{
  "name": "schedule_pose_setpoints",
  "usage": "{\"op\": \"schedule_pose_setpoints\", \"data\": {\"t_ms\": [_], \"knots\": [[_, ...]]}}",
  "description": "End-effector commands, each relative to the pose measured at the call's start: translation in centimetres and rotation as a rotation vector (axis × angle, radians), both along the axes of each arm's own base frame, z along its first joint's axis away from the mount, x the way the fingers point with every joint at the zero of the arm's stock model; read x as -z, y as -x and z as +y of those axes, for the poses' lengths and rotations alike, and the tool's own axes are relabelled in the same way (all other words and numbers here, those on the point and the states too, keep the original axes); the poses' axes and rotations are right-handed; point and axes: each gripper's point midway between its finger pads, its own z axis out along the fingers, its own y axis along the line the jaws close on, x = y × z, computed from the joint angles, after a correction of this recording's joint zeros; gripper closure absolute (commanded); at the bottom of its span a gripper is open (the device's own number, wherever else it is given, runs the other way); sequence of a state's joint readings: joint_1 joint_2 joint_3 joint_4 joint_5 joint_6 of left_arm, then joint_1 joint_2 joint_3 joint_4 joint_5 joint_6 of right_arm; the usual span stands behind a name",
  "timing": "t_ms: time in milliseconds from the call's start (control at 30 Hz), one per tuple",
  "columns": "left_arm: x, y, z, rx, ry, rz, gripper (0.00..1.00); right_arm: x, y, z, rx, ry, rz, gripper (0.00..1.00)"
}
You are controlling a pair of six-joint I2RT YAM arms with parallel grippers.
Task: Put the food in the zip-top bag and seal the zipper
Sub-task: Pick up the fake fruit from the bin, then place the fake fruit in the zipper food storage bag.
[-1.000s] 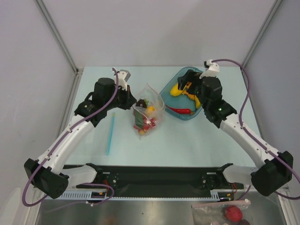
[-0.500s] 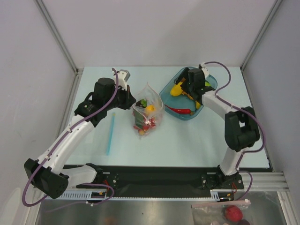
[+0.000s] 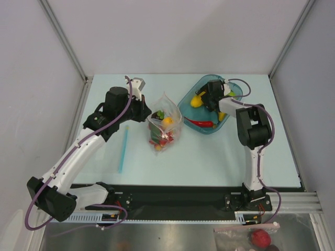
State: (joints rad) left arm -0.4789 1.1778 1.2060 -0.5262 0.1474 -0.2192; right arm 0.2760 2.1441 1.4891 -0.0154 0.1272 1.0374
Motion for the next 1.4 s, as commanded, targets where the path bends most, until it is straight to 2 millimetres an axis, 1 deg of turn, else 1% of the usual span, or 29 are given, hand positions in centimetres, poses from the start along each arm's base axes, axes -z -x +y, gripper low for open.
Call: {"op": "schedule_pose_setpoints", "data": {"t_ms": [0, 33, 100, 133, 167, 233, 267, 367, 400, 467, 500, 567, 600, 733, 833, 867, 933, 967, 1000, 1067, 1100, 1133, 1167, 1200, 1233, 1267, 1300, 1333, 1367], "knots": [[-0.6, -0.6, 0.5, -0.03, 0.004, -0.024, 1.0, -1.2, -2.5, 0.5, 0.024, -0.075, -0.064, 0.07], [-0.6, -0.5, 0.5, -0.031, 0.003, -0.025, 1.0, -0.6, -2.6, 0.7, 0.018, -0.083, -0.065, 0.13], [-0.6, -0.6, 0.6, -0.035, -0.002, -0.028, 1.0, -0.7, -2.7, 1.1, 0.002, -0.1, -0.072, 0.2], [-0.7, -0.6, 0.7, -0.038, -0.002, -0.03, 1.0, -0.9, -2.7, 1.3, -0.007, -0.107, -0.082, 0.27], [-0.8, -0.6, 0.8, -0.04, -0.003, -0.032, 1.0, -1.1, -2.5, 1.4, -0.015, -0.112, -0.086, 0.31], [-0.7, -0.7, 0.8, -0.042, -0.006, -0.032, 1.0, -2.1, -2.3, 1.5, -0.031, -0.118, -0.122, 0.43], [-0.7, -0.7, 0.8, -0.041, -0.006, -0.032, 1.0, -2.9, -1.6, 1.4, -0.034, -0.121, -0.132, 0.45], [-0.7, -0.7, 0.8, -0.042, -0.006, -0.032, 1.0, -4.8, -0.7, 1.1, -0.051, -0.11, -0.171, 0.48], [-0.7, -0.7, 0.8, -0.045, -0.008, -0.033, 1.0, -6.1, -0.1, 0.9, -0.059, -0.105, -0.189, 0.48], [-0.5, -0.8, 0.7, -0.041, -0.008, -0.03, 1.0, -7.4, 0.9, 0.8, -0.088, -0.082, -0.205, 0.48], [-0.5, -0.9, 0.6, -0.04, -0.006, -0.027, 1.0, -9.1, 1.7, 0.6, -0.098, -0.082, -0.231, 0.49], [-0.6, -0.9, 0.3, -0.03, -0.003, -0.02, 1.0, -10.4, 2.8, 0.6, -0.126, -0.068, -0.248, 0.5], [-0.7, -1.0, 0.1, -0.029, 0.007, -0.019, 1.0, -11.3, 3.5, 0.9, -0.154, -0.077, -0.258, 0.5], [-1.5, -0.6, -0.9, -0.005, 0.083, -0.007, 1.0, -15.3, 6.8, 0.9, -0.204, -0.069, -0.312, 0.52], [-2.2, -0.5, -1.7, -0.001, 0.142, 0.016, 1.0, -16.6, 8.6, 1.5, -0.241, -0.058, -0.334, 0.53], [-3.2, -0.4, -2.1, 0.012, 0.163, 0.011, 1.0, -17.4, 9.5, 1.7, -0.25, -0.058, -0.351, 0.53], [-4.1, -0.6, -2.5, 0.011, 0.195, 0.017, 1.0, -18.5, 10.6, 2.2, -0.273, -0.059, -0.379, 0.54], [-5.2, -0.8, -2.7, 0.012, 0.214, -0.002, 1.0, -19.8, 11.2, 2.3, -0.28, -0.062, -0.408, 0.54], [-5.7, -1.1, -2.9, 0.009, 0.228, -0.006, 1.0, -19.9, 11.8, 2.4, -0.291, -0.058, -0.416, 0.55], [-6.8, -1.8, -3.0, 0.001, 0.235, -0.03, 1.0, -21.0, 12.8, 3.2, -0.313, -0.061, -0.454, 0.56], [-6.9, -2.2, -2.9, -0.012, 0.226, -0.044, 1.0, -21.4, 13.8, 3.2, -0.319, -0.059, -0.472, 0.55], [-6.9, -2.6, -2.8, -0.019, 0.22, -0.053, 1.0, -22.1, 14.6, 3.9, -0.336, -0.057, -0.508, 0.56], [-6.8, -2.8, -2.9, -0.017, 0.217, -0.059, 1.0, -22.4, 15.0, 3.8, -0.331, -0.047, -0.526, 0.56], [-6.2, -3.2, -3.0, -0.013, 0.196, -0.059, 1.0, -22.5, 16.2, 3.9, -0.342, -0.04, -0.544, 0.57], [-5.6, -3.4, -3.0, -0.011, 0.184, -0.049, 1.0, -22.8, 16.9, 4.4, -0.356, -0.009, -0.575, 0.57], [-4.8, -3.6, -3.1, -0.01, 0.17, -0.034, 1.0, -23.0, 17.1, 4.0, -0.333, 0.023, -0.592, 0.57], [-4.6, -3.6, -3.2, 0.004, 0.162, -0.037, 0.99, -23.3, 18.1, 3.8, -0.33, 0.042, -0.62, 0.57], [-3.8, -3.5, -3.3, 0.011, 0.153, -0.026, 1.0, -23.6, 18.5, 3.7, -0.329, 0.067, -0.639, 0.58], [-3.6, -3.5, -3.5, 0.022, 0.155, -0.031, 1.0, -23.9, 19.0, 3.6, -0.329, 0.101, -0.658, 0.58]]}}
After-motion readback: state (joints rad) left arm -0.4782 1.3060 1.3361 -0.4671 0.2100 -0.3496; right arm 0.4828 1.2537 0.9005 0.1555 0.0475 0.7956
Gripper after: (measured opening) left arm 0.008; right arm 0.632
